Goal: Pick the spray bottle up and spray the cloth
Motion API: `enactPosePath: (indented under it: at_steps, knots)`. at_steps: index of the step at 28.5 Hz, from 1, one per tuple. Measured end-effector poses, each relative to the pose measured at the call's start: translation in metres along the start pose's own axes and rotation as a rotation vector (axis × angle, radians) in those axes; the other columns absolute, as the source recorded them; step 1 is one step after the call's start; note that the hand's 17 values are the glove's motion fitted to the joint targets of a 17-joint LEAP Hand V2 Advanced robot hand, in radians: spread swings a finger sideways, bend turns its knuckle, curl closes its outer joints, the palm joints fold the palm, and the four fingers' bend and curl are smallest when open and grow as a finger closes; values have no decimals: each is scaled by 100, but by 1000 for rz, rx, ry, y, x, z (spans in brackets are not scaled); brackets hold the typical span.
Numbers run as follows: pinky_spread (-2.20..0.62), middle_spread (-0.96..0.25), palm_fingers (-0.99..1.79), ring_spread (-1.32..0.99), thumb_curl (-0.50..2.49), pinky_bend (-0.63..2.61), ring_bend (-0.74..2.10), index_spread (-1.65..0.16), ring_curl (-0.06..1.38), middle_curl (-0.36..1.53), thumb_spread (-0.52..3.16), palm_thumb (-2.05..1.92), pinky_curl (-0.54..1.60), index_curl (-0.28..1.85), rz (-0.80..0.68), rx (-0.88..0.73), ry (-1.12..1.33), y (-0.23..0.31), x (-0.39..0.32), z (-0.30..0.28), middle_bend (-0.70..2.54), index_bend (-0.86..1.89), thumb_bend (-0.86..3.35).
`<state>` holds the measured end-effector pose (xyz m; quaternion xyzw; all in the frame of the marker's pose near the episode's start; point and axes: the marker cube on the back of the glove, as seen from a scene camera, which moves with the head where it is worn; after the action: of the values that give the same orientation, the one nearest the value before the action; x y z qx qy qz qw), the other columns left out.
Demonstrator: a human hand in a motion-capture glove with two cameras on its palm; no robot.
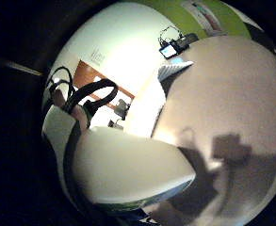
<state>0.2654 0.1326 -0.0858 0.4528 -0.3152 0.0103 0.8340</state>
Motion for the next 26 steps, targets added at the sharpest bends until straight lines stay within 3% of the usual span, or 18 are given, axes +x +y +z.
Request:
enactPosePath:
  at_steps: [4,26]
  knots:
    - [-26,-18,143,-24,58,37,60,-29,40,47,64,97,36,39,84,70,-207,2,-19,21,51,23,-3]
    - [-33,-17,141,-24,63,46,68,-27,46,53,63,95,39,51,82,222,-210,1,-56,11,64,30,-3]
